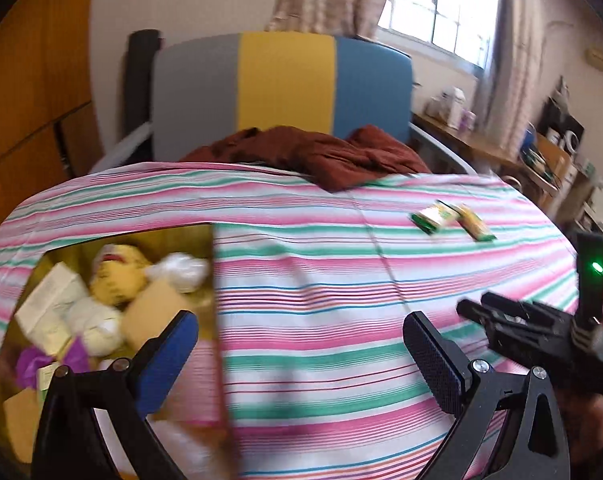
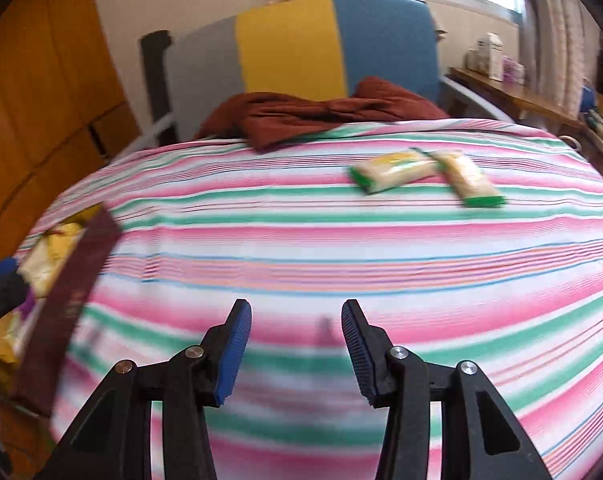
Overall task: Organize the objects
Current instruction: 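Move both tools back toward the two WEIDAN snack packs, then grasp one WEIDAN snack pack with the right tool while the left tool grasps the other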
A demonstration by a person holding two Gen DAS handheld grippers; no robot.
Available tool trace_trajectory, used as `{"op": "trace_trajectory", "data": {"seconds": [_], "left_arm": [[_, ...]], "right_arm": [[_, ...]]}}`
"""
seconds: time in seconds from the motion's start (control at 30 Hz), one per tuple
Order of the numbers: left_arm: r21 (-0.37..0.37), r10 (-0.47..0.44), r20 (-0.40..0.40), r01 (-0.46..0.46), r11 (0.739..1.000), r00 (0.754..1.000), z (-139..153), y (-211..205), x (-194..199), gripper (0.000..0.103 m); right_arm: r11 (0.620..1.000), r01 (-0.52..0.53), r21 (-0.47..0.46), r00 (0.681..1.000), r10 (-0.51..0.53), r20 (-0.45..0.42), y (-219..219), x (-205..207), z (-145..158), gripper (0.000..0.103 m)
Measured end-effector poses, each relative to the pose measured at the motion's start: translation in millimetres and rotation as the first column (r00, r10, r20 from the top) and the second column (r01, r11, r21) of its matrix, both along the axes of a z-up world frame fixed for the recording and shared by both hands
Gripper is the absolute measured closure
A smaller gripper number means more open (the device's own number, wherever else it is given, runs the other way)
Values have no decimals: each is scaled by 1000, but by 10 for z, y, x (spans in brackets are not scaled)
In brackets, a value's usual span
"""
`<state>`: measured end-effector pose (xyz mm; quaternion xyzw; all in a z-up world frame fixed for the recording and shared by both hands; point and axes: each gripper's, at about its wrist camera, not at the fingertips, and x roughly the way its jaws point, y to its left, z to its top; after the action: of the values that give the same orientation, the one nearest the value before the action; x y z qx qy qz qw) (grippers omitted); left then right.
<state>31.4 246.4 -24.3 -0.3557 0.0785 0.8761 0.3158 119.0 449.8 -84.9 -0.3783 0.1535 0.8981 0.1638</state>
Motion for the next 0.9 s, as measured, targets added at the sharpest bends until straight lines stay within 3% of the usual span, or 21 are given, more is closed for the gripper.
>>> {"op": "trace_trajectory", "data": {"seconds": [0.1,0.23,0.4,0.47,0.77,0.9], "left_arm": [[-16,-50,26,51,999,998,-59,246,42,0],[-34,-104,78,107,994,992,-189,522,54,0],[-61,-114,105,121,991,988,-305,707,-4,0],[-60,-114,118,122,991,987,-327,768,-60,0],[-84,-129,120,139,987,984,-388,1147,-291,0],[-89,-150,100,159,983,984,-379,1412,-394,0]], "right_arm": [[998,53,26,998,-53,19,428,-66,-36,53],[988,135,81,990,-137,20,1037,-226,-37,40],[968,211,139,975,-219,46,1700,-425,-47,40],[970,208,123,974,-217,63,1886,-530,-85,40],[989,118,86,987,-126,99,2136,-899,-290,41],[989,125,73,985,-132,109,2161,-902,-354,54]]}}
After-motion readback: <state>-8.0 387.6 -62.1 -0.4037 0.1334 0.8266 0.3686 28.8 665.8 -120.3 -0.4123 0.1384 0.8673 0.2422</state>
